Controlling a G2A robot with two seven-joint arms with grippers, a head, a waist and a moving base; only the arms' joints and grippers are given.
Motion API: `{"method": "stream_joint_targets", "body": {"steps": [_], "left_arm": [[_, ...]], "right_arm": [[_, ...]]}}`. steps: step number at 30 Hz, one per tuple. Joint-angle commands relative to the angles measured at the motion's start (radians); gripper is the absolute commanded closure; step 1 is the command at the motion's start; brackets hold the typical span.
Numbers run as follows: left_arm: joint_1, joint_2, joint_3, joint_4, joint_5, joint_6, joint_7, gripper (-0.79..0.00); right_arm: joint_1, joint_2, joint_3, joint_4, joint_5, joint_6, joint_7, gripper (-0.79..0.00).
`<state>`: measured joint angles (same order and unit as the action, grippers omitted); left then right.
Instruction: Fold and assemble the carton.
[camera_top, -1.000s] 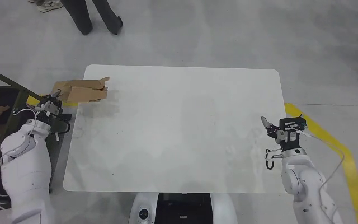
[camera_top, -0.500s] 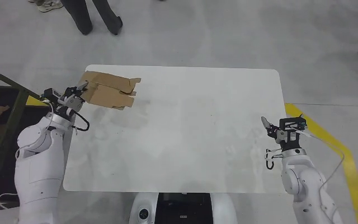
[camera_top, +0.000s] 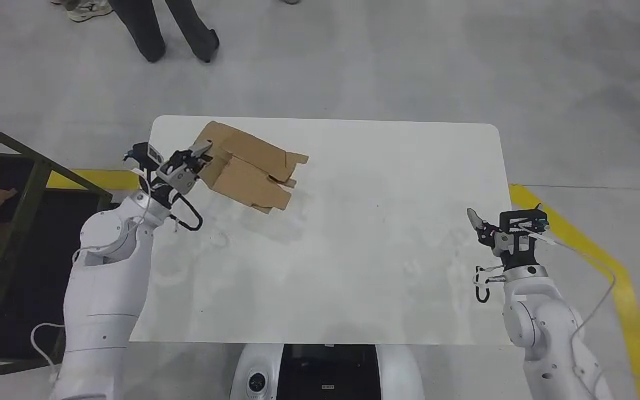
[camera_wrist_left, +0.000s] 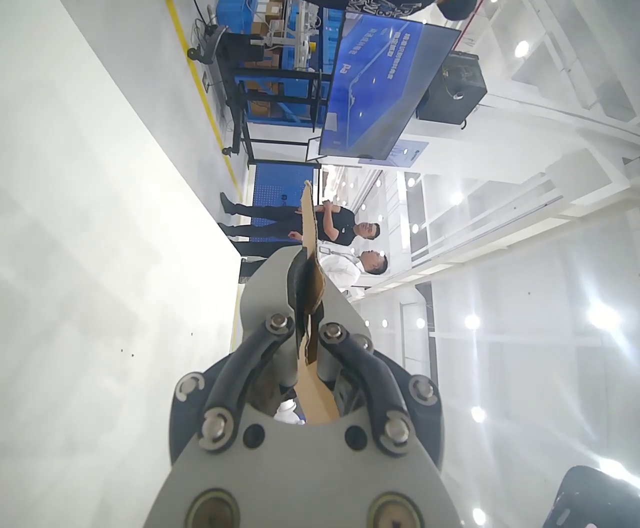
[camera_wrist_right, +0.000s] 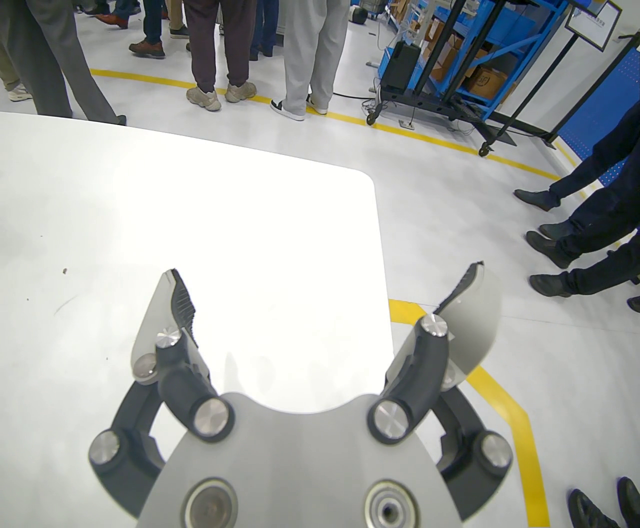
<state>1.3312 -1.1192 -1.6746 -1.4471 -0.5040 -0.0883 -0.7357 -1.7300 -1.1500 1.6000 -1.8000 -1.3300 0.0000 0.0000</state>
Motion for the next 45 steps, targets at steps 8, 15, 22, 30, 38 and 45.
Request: {"method": "stream_joint_targets", "body": {"steps": [8, 15, 22, 30, 38, 45], "left_arm": [[-0.005, -0.002, 0.016, 0.000, -0.001, -0.004, 0.016, 0.000], [-0.005, -0.002, 0.016, 0.000, -0.001, -0.004, 0.016, 0.000], [-0.005, -0.002, 0.016, 0.000, -0.001, -0.004, 0.016, 0.000], [-0.005, -0.002, 0.016, 0.000, -0.001, -0.004, 0.016, 0.000], [-0.026, 0.000, 0.034, 0.008, 0.000, 0.003, -0.016, 0.000], [-0.078, -0.004, 0.069, 0.068, -0.043, -0.010, -0.064, 0.000]], "right_arm": [[0.000, 0.000, 0.000, 0.000, 0.000, 0.000, 0.000, -0.785], [0.000, 0.000, 0.000, 0.000, 0.000, 0.000, 0.000, -0.785], [0.000, 0.000, 0.000, 0.000, 0.000, 0.000, 0.000, -0.785], [0.000, 0.000, 0.000, 0.000, 0.000, 0.000, 0.000, -0.785], [0.036, -0.009, -0.028, -0.044, 0.143, -0.060, 0.074, -0.785], [0.062, -0.022, -0.118, -0.102, 0.157, -0.034, 0.098, -0.785]]}}
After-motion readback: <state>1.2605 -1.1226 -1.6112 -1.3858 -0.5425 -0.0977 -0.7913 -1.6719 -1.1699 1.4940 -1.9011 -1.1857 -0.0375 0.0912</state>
